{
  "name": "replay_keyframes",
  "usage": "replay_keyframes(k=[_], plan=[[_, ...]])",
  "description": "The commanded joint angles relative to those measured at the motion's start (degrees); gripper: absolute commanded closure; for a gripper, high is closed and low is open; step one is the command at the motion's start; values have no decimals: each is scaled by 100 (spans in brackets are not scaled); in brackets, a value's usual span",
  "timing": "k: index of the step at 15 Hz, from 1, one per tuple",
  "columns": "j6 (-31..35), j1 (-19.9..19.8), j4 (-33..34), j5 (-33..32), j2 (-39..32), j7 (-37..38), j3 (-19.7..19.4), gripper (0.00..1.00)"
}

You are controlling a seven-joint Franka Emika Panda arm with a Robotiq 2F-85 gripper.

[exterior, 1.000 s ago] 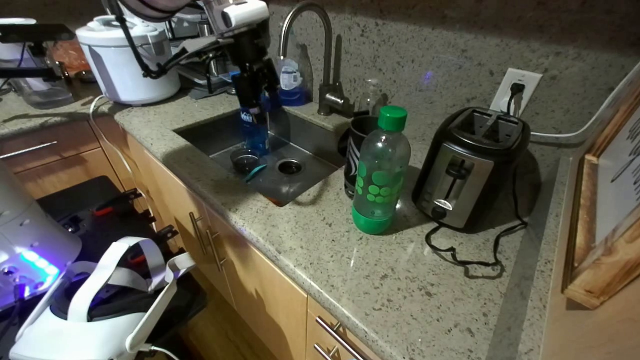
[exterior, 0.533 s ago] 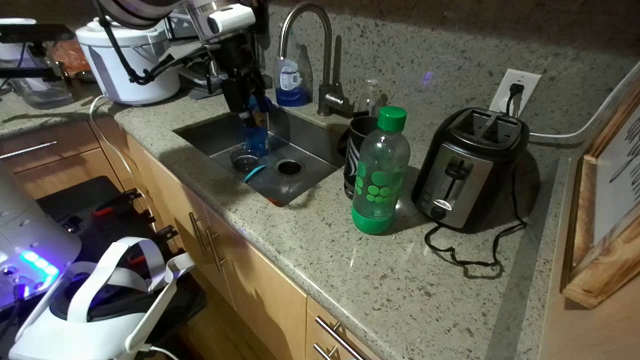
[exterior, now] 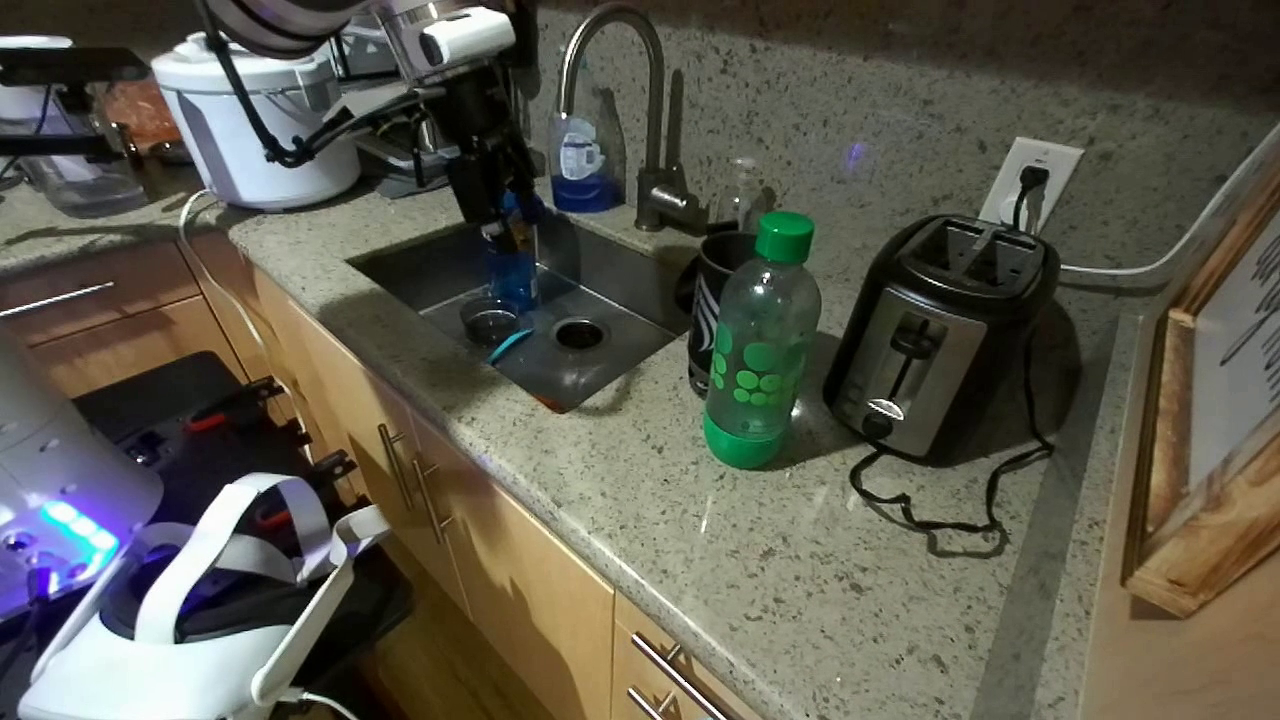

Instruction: Put the black flask on the right side of the countertop and the blue bottle on the left side

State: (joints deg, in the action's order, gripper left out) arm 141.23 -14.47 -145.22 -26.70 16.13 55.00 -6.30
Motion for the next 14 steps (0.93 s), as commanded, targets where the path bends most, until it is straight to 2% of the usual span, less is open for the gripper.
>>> replay_keyframes(k=[1,8,14], plan=[[27,46,331,135,-301,-105,240,0],[2,456,653,93,-801,-145,565,0],[45,934,666,151,-1097,-181,762,0]])
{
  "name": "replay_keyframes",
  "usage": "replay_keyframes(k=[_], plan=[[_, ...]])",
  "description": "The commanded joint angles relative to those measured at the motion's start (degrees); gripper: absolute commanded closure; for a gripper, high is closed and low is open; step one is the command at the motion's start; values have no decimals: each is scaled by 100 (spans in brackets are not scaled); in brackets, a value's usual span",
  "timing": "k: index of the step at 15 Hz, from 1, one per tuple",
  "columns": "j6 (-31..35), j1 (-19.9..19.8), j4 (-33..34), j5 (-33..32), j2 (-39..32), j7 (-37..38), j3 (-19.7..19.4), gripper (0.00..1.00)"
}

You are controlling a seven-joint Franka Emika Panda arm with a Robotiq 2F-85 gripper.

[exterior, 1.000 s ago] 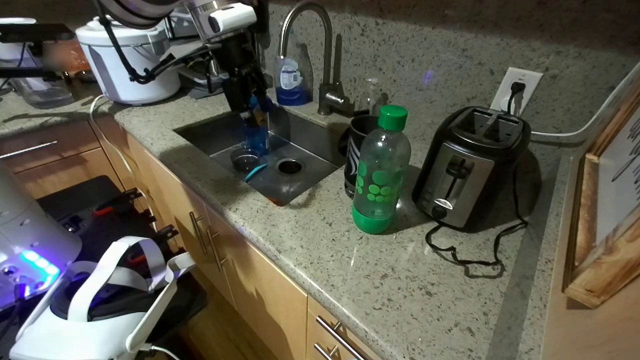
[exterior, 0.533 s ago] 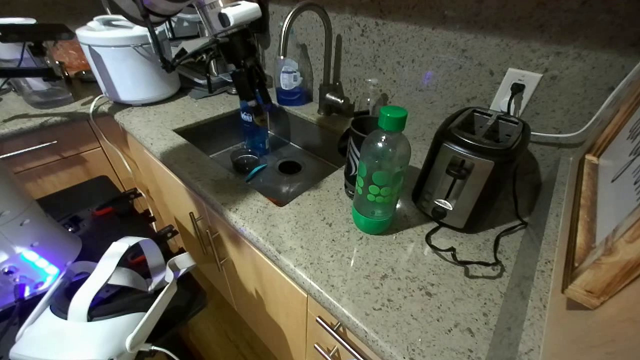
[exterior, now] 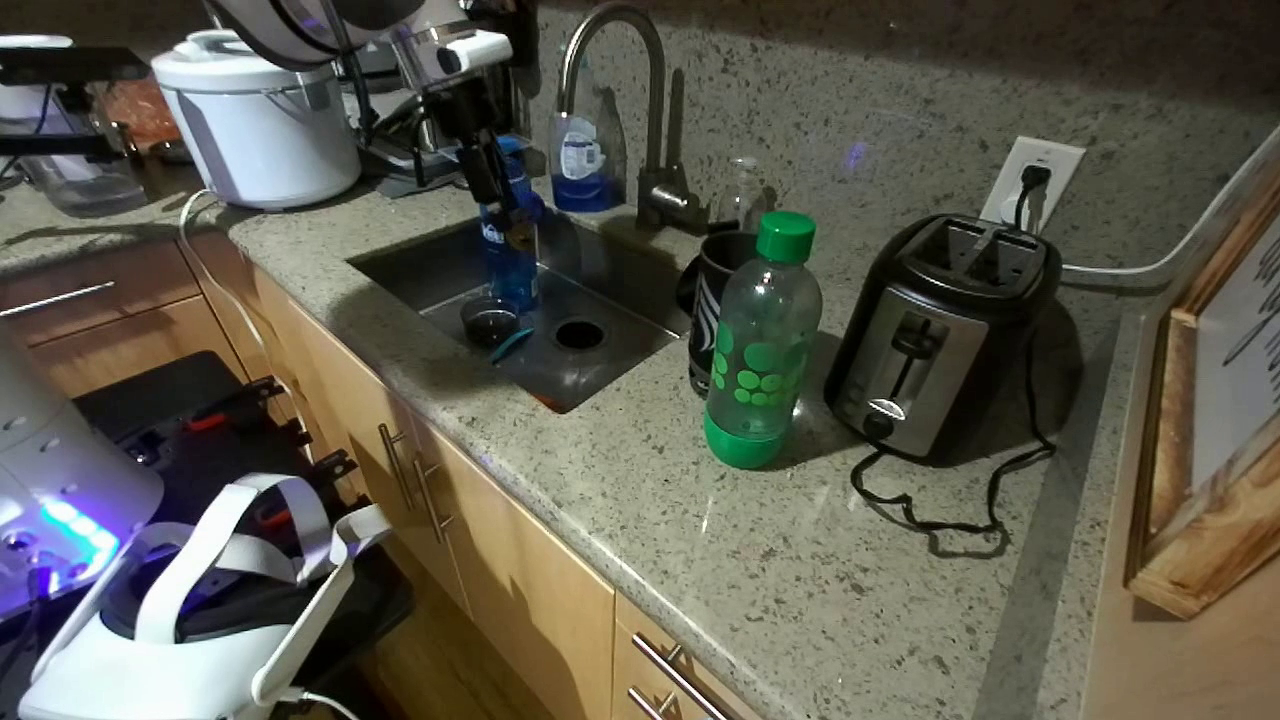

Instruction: Put the black flask on the right side of the countertop and the blue bottle on the left side

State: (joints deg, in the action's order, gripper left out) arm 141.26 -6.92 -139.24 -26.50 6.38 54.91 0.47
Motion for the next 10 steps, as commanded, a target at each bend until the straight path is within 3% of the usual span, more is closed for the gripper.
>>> replay_keyframes(k=[1,7,10], plan=[[44,270,43,144,-84,-188,131,0],[184,599,34,285,298,-374,270,0],[405,627,117,730,429,-718,245,0]])
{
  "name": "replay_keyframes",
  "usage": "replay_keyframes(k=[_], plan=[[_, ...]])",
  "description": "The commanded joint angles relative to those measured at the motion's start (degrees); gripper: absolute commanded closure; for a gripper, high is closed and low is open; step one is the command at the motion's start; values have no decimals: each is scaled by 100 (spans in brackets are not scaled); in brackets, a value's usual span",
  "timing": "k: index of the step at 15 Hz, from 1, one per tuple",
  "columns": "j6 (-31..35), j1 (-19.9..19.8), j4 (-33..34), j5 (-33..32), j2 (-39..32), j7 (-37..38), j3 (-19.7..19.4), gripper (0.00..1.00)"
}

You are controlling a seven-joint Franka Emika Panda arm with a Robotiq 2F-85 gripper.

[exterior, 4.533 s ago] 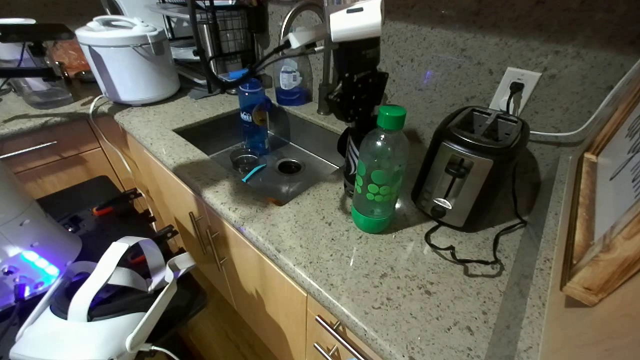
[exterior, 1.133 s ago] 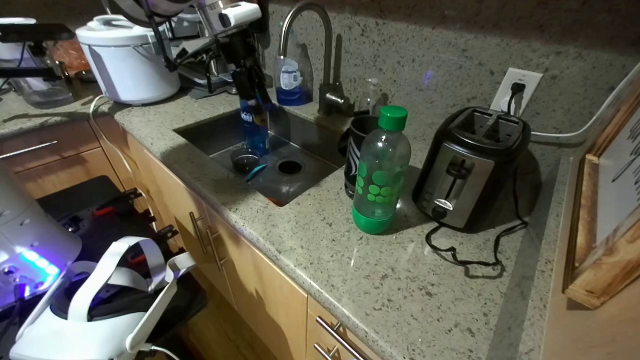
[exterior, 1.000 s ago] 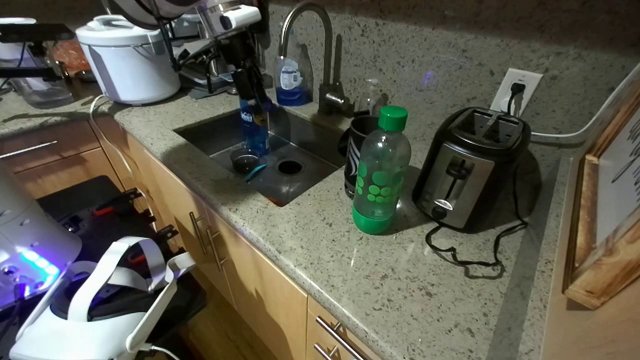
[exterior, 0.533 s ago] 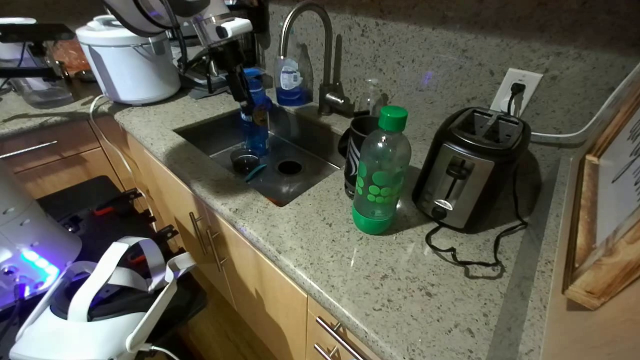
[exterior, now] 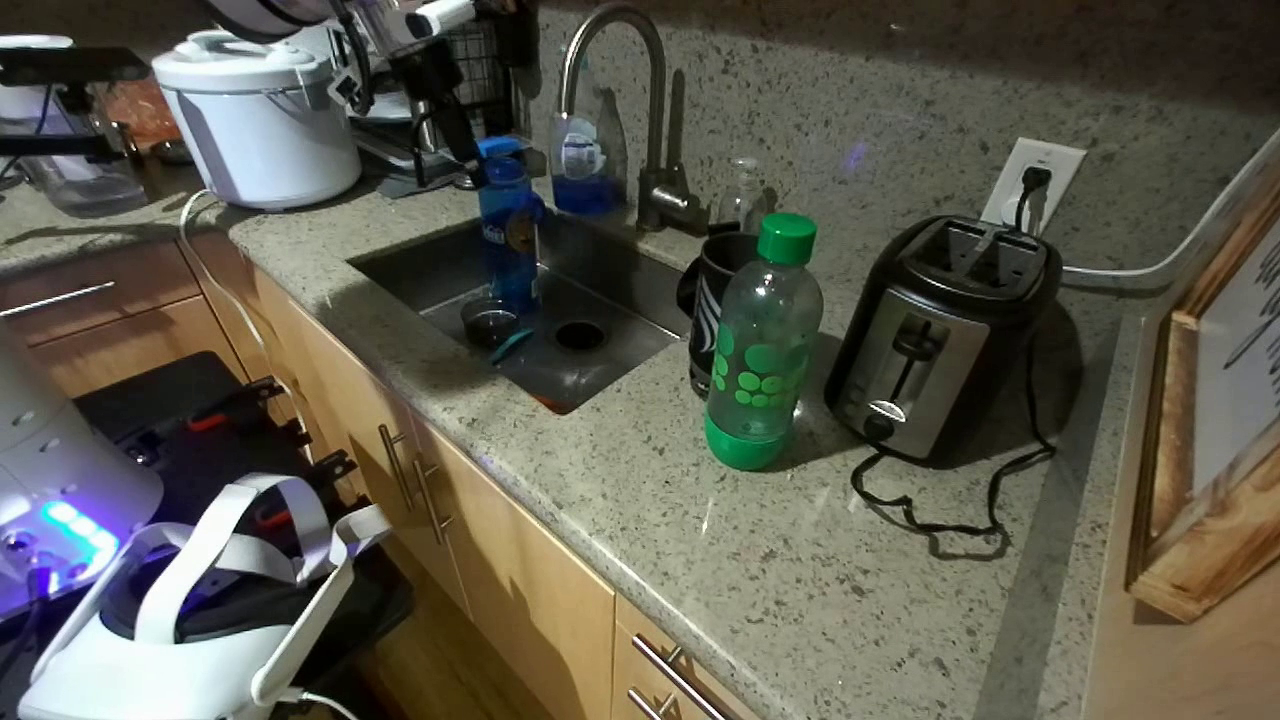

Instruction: Put the black flask on the right side of the countertop and the blue bottle on the left side

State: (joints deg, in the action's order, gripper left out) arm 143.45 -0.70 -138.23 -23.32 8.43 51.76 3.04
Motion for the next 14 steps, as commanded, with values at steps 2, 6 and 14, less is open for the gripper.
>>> replay_keyframes(k=[2,6,14], plan=[[258,15,106,795,209,-669,3,0],[299,93,289,1407,-10,-1038,98,0],[274,66,379,1302,-163,-901,167,0]])
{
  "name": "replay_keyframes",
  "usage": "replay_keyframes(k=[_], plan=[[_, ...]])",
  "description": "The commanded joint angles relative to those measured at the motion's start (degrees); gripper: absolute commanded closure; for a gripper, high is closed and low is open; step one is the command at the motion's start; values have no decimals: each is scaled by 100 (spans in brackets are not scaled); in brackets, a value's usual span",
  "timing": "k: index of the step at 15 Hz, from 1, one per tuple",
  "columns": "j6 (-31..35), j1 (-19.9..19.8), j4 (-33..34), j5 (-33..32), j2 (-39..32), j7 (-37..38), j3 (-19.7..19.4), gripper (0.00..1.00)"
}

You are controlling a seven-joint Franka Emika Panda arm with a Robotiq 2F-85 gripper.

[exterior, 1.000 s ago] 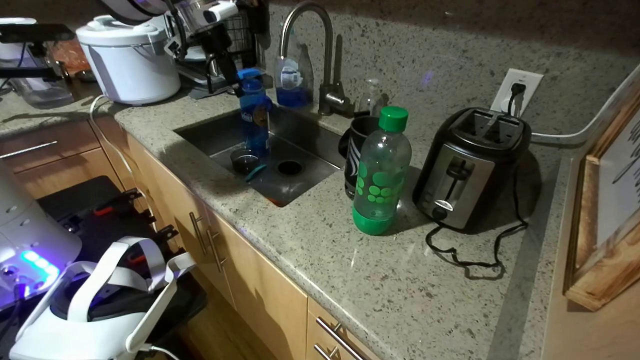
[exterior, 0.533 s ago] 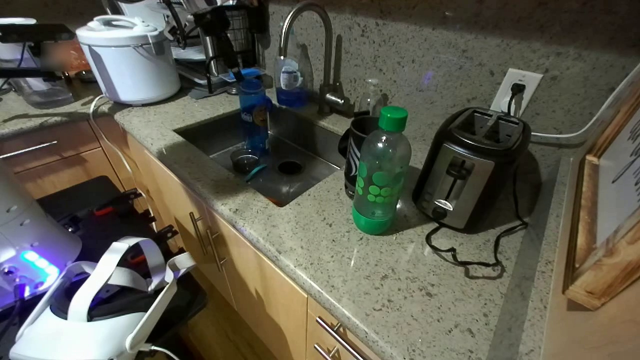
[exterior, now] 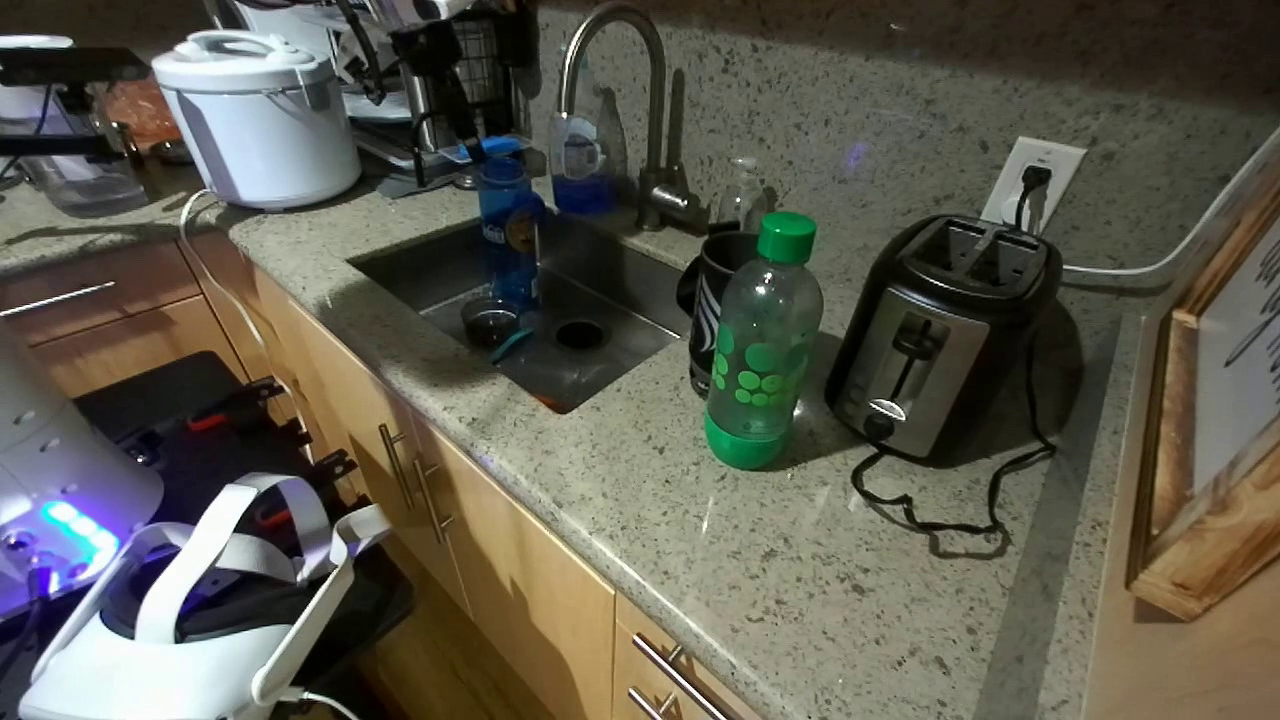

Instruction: Put the black flask on the right side of the countertop and the blue bottle on the left side

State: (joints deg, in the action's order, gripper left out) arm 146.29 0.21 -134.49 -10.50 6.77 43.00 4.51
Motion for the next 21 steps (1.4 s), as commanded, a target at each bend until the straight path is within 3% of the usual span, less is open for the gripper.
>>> replay_keyframes(k=[1,21], plan=[[-9,-25,5,20,4,-25,20,0],[87,146,570,262,-788,-108,-60,0]])
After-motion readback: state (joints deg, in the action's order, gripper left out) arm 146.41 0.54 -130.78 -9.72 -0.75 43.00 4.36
